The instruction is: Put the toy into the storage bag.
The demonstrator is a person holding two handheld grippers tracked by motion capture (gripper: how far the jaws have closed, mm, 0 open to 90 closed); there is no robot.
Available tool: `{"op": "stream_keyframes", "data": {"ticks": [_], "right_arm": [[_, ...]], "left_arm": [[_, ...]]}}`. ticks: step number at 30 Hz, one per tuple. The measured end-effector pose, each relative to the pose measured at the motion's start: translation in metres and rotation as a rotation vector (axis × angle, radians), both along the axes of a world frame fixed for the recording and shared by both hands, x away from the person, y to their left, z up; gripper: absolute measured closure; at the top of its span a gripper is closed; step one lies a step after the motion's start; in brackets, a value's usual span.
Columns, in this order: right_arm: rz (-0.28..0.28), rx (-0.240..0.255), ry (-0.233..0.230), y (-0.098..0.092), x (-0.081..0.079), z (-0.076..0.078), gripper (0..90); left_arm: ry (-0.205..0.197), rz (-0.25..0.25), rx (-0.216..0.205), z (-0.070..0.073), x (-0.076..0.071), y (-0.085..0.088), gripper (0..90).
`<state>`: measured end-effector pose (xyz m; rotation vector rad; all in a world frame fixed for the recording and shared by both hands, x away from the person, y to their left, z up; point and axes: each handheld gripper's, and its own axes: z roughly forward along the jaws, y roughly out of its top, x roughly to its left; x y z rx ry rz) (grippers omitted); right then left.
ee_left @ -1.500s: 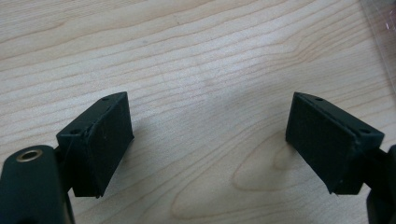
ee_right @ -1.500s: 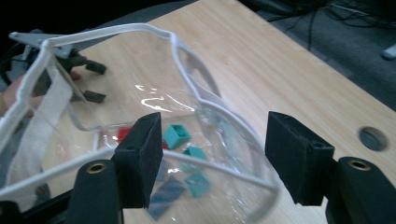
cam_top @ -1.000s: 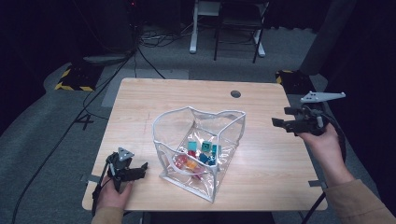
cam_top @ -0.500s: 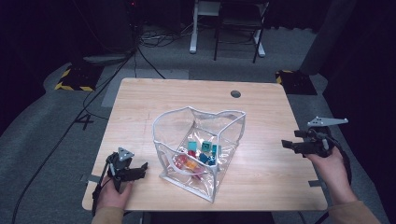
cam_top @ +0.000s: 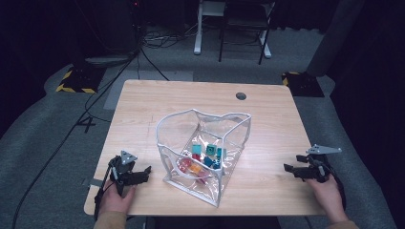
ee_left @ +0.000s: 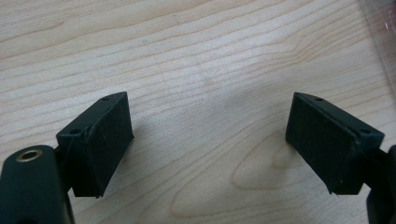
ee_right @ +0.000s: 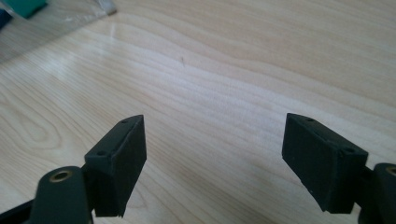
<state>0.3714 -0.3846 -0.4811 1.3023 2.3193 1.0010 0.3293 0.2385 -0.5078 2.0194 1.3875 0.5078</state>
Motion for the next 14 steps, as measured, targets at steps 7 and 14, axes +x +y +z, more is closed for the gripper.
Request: {"op": "stream_keyframes", "data": {"ticks": [7, 14], "right_arm": [[0.025, 0.001, -0.076, 0.006, -0.007, -0.022, 19.3], [0.037, -0.042, -0.095, 0.009, -0.007, -0.024, 14.5]], "left_arm": [[0.000, 0.000, 0.000, 0.000, 0.000, 0.000, 15.0], [-0.005, 0.002, -0.002, 0.000, 0.000, 0.000, 15.0]]}}
